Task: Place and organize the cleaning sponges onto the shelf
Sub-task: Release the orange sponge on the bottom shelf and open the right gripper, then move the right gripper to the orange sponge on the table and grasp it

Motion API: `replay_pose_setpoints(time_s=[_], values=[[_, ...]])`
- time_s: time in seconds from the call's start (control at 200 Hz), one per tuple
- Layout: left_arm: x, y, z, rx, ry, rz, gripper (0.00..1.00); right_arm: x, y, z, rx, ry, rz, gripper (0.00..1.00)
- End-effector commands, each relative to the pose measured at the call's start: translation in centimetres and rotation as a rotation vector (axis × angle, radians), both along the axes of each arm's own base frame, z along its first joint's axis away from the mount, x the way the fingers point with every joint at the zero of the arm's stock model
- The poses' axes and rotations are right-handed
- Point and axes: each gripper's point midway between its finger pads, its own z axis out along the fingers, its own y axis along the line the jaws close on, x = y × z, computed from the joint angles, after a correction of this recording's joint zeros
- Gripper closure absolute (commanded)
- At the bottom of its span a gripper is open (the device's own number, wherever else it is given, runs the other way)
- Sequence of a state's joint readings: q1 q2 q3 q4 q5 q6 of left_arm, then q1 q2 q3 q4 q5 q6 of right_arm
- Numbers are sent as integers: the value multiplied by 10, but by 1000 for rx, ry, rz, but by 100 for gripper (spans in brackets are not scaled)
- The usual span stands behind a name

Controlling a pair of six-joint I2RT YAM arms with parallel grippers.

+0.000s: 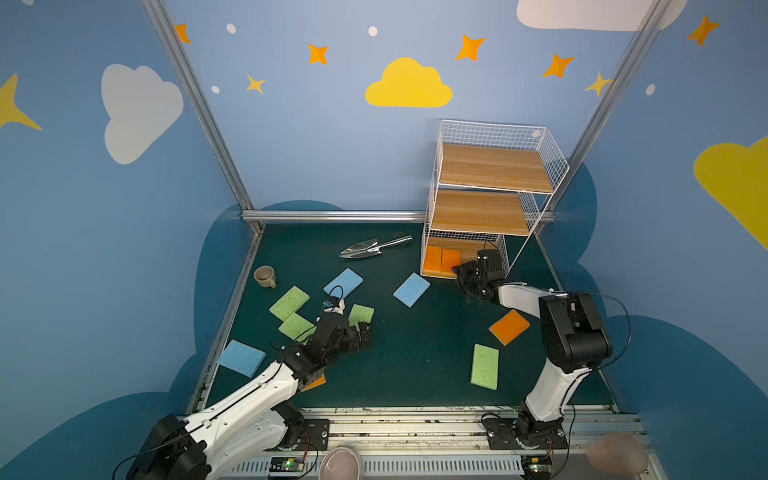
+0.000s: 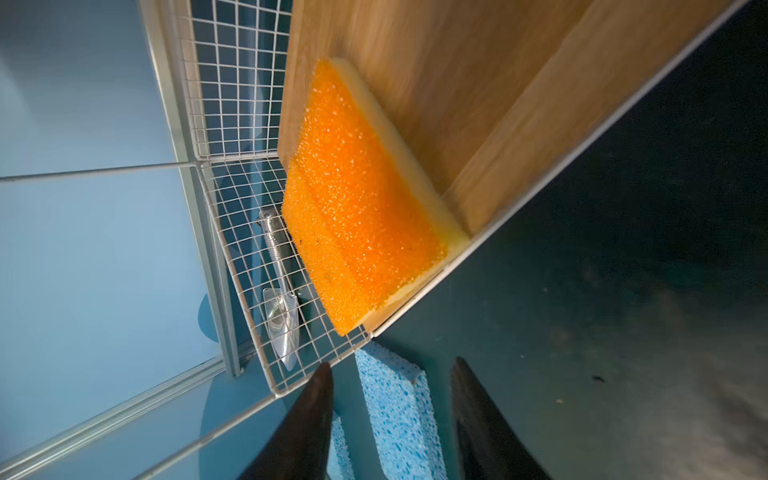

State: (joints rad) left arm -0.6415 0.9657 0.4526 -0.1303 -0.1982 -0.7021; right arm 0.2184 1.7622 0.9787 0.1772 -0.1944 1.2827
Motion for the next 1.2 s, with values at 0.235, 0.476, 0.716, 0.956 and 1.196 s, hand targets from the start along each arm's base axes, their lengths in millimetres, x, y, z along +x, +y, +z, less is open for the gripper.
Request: replay_pose_setpoints(time_s=[0.235, 0.476, 0.716, 0.956, 1.196], values=[[12, -47, 2, 20, 38, -161, 0, -88, -57, 29, -329, 126, 279, 54], [17, -75, 1, 10, 47, -212, 0, -145, -119, -7, -247, 268, 149, 55], [11, -79, 1, 16, 63, -224, 1, -139, -126, -41, -146, 307, 168, 56], [4, -70, -1, 15, 65, -195, 0, -134, -125, -61, -144, 356, 186, 58], [3, -62, 4, 37, 47, -181, 0, -137, -79, -69, -200, 370, 350, 59]])
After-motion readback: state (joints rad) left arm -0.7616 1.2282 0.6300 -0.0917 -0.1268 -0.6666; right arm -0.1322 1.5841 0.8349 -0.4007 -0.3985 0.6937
